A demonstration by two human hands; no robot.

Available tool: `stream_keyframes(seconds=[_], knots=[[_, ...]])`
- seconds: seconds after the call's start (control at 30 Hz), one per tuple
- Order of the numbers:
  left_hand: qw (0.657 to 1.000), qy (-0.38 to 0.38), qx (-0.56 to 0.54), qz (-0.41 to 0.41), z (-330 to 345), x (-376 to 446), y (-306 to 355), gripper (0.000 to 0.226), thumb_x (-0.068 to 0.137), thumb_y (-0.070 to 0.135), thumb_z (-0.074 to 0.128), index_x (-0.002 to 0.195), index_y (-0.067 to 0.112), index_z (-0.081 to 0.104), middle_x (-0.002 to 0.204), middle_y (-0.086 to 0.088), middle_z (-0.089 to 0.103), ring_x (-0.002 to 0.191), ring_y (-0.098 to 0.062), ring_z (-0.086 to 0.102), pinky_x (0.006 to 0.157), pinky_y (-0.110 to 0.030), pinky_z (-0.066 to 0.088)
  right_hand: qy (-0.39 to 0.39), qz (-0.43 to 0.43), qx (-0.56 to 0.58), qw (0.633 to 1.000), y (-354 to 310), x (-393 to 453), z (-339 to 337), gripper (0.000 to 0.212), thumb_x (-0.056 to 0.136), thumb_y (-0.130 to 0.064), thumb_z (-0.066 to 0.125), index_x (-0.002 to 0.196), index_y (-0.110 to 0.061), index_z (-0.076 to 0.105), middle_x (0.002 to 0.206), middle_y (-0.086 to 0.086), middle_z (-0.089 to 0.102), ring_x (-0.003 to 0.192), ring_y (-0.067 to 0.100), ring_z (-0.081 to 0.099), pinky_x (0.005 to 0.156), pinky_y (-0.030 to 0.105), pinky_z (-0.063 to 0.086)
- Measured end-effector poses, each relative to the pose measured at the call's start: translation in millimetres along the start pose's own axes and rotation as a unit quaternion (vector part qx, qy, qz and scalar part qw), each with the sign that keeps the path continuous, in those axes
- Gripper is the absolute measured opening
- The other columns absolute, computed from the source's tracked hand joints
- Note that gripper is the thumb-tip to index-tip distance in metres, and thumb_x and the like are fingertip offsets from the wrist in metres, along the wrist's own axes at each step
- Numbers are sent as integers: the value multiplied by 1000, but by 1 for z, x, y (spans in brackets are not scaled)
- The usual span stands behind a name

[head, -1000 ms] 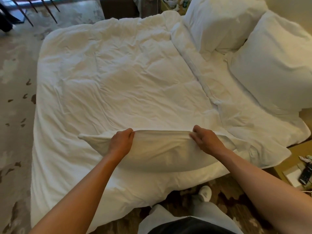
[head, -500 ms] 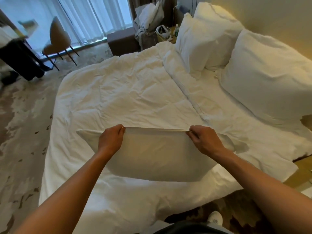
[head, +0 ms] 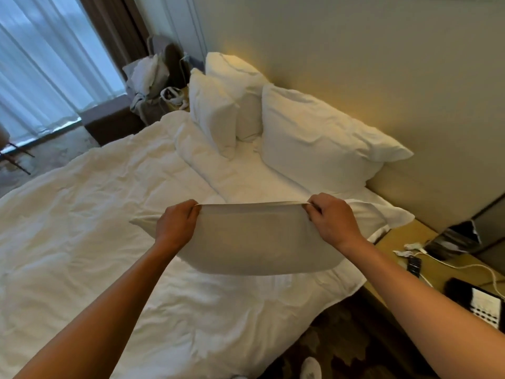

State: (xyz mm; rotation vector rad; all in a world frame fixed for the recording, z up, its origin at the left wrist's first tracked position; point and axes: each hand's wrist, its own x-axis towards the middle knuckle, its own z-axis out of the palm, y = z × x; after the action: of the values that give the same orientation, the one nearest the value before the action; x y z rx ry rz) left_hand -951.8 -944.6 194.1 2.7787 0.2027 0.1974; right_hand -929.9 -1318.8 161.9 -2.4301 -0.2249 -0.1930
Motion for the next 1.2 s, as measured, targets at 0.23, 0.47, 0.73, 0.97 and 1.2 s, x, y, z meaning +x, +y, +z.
stream_keyframes(seconds=[0.23,0.47,0.73,0.97,1.2], knots=[[998,-9,-15,61,42,56,75,31,103,40,44,85,26,64,75,8,62,74,-19,56,56,-30,36,40,79,-8,996,59,4,-44,31,101,-30,61,74,-16,62,77,1,62,73,24,58,65,40,46],[995,-38,-32,88,64,106,103,30,104,42,45,84,30,65,77,8,61,75,-19,58,59,-31,42,59,107,-22,992,83,30,-52,35,102,-33,60,71,-18,64,73,-1,62,71,23,57,64,40,46],[994,-45,-44,87,59,175,81,29,104,39,47,90,26,69,85,1,70,81,-24,64,69,-40,56,42,108,-45,992,62,109,-40,36,103,-34,59,73,-17,67,74,0,68,70,20,62,67,40,54],[993,-21,-23,116,67,230,68,29,105,35,46,95,24,71,94,1,73,89,-25,66,71,-39,53,37,122,-54,990,58,151,-24,38,103,-36,59,72,-17,67,70,-1,69,68,20,64,70,40,56],[991,-100,-4,87,114,255,49,32,105,36,45,92,23,71,86,2,68,81,-23,65,62,-32,44,-21,154,-70,985,89,167,22,41,102,-38,57,68,-16,62,66,-2,67,67,19,63,69,45,56]])
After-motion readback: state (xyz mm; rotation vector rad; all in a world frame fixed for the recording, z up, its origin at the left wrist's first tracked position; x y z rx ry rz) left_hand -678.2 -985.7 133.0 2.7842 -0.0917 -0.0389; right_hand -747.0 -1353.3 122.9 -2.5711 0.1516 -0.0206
